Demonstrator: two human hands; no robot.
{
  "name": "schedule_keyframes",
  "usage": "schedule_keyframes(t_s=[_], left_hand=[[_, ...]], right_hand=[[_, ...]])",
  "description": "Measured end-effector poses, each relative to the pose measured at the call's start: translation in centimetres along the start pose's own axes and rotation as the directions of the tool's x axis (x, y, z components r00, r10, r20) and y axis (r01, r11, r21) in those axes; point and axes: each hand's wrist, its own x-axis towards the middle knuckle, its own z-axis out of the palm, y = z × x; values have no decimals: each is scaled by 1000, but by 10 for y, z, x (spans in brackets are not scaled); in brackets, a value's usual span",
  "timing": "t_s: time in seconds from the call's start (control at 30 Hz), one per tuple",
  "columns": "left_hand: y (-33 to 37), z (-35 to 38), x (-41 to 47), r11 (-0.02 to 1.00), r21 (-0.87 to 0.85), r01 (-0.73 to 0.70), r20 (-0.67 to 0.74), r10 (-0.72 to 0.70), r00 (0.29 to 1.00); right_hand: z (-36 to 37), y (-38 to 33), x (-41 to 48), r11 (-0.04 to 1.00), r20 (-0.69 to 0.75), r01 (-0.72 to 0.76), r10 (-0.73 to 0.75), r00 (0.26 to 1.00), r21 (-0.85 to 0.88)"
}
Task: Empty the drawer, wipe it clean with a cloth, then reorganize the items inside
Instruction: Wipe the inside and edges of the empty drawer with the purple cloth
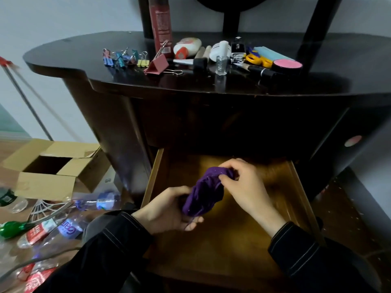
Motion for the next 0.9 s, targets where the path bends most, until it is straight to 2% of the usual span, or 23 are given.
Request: schedule_keyframes(t_s=[0.07,0.17,0.23,0.33,0.4,0.47,0.5,0.57,0.63,0.67,0.7,0.77,0.83,0.9], left_hand=[[-3,-5,0,995,-100,12,-25,-14,1000],[-10,-7,3,987,-157,-12,-63,2,998],[-15,-10,5,983,-180,-35,-79,21,997],[-18,-20,7,974,-218,-66,-111,43,993],[-18,-25,8,970,-219,-109,-142,79,987],[-19,-27,10,967,-186,-173,-190,137,972],[-19,-26,10,964,-158,-213,-228,175,958],[-19,-24,7,954,-81,-287,-297,252,921],[-19,-23,2,942,99,-319,-309,334,890],[-20,-23,-1,914,253,-318,-287,385,877],[-20,-23,-4,849,422,-317,-248,444,861],[-20,-25,-10,653,678,-337,-110,544,832],[-17,-26,-19,459,801,-386,54,586,809],[-14,-30,-28,329,845,-421,184,562,807]], right_hand=[[6,-4,-7,964,-50,166,-180,982,-207],[23,-7,-24,854,97,359,-349,932,-376],[34,-6,-36,806,209,426,-371,905,-411],[42,1,-45,834,310,412,-308,899,-366],[42,4,-45,896,386,356,-239,891,-265],[42,2,-44,974,424,213,-163,891,-72],[41,1,-42,993,413,103,-115,903,50],[40,0,-37,967,328,-94,12,945,235],[37,3,-29,944,198,-203,154,968,261],[36,5,-25,928,192,-266,221,956,259],[34,6,-22,907,265,-335,267,927,256],[34,9,-17,851,505,-453,278,817,265],[37,9,-13,820,685,-506,208,698,267],[42,11,-10,791,786,-543,135,603,281]])
